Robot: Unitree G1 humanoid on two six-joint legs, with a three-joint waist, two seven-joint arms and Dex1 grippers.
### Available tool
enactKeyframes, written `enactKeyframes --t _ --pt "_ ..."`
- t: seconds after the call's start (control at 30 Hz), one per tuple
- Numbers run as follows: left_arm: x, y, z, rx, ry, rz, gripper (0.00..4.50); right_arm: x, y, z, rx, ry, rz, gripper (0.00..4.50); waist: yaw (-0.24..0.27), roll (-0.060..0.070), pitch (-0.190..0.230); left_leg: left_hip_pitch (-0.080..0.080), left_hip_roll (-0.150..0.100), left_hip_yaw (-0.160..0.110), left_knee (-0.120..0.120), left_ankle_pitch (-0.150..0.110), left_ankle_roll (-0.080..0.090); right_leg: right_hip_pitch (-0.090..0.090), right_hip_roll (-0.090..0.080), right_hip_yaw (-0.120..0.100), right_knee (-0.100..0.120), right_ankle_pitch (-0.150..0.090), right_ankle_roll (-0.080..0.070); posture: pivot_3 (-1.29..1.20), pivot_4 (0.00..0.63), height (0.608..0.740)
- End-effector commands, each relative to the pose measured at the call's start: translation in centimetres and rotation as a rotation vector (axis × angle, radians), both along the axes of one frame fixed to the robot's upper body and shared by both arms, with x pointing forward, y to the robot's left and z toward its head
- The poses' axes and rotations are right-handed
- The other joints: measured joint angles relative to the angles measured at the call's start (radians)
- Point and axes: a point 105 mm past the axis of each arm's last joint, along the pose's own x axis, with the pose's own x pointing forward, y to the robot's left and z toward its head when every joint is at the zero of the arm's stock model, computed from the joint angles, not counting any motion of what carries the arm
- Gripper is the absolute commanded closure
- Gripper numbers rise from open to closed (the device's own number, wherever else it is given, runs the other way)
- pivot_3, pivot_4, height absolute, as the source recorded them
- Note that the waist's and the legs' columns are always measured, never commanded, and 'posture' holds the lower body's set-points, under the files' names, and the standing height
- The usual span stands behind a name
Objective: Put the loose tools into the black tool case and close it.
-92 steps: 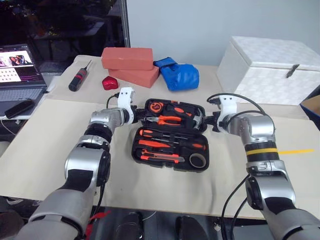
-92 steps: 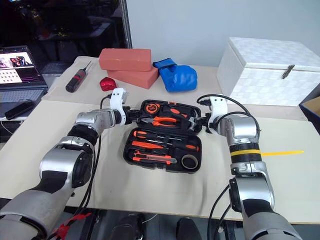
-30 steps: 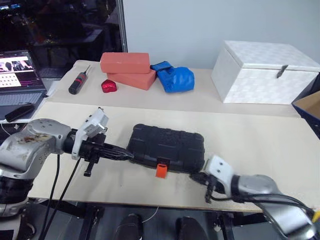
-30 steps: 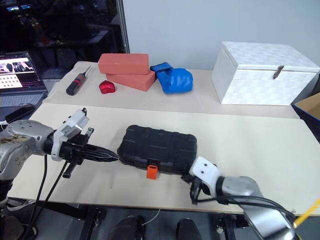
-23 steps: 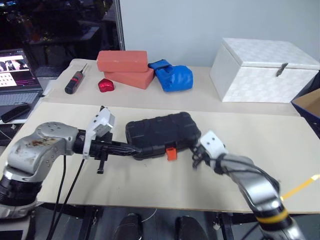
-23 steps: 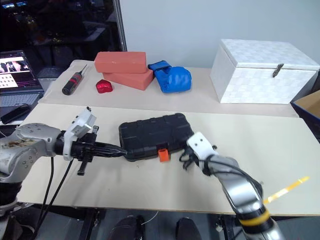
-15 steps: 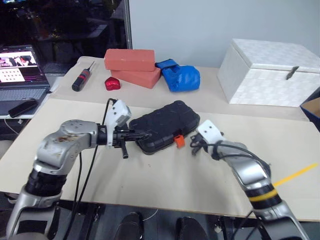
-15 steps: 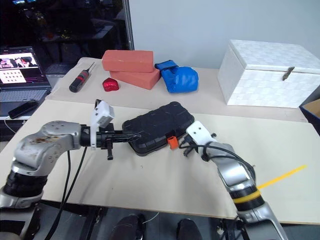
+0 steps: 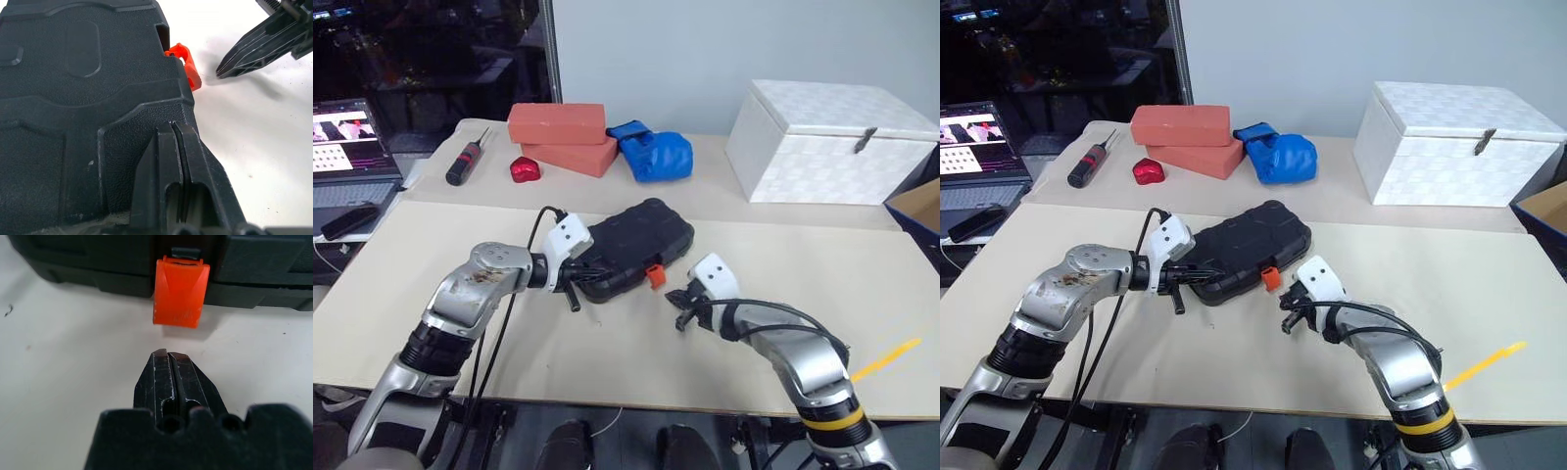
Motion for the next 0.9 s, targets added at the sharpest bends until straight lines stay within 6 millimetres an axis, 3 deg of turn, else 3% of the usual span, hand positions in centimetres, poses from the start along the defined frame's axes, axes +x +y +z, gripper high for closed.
enactKeyframes --t 0.03,0.4,0.9 --pt "-0.3 0.4 -2.5 0.048 0.074 0.025 4.44 1.4 0.8 0.8 0.007 -0.050 -0.018 4.50 0.000 0.000 -0.001 0.000 0.000 0.000 0.000 0.000 0.000 0.000 0.000 0.000 0.000 0.001 -0.001 0.00 0.150 0.740" --pt "-0.3 0.9 -2.8 0.052 0.071 0.058 4.44 4.2 2.3 1.8 0.068 -0.124 -0.047 4.50 -0.003 0.000 -0.001 0.000 0.000 0.001 -0.001 0.000 0.000 0.000 0.000 0.002 0.001 0.001 -0.001 0.00 0.150 0.740" --pt "-0.3 1.0 -3.6 0.049 0.089 0.074 4.44 3.6 2.4 4.6 0.317 -0.178 -0.079 4.50 -0.013 0.000 -0.001 0.000 0.000 0.002 -0.003 0.000 0.000 -0.001 0.001 0.004 0.001 0.001 -0.001 0.00 0.150 0.740"
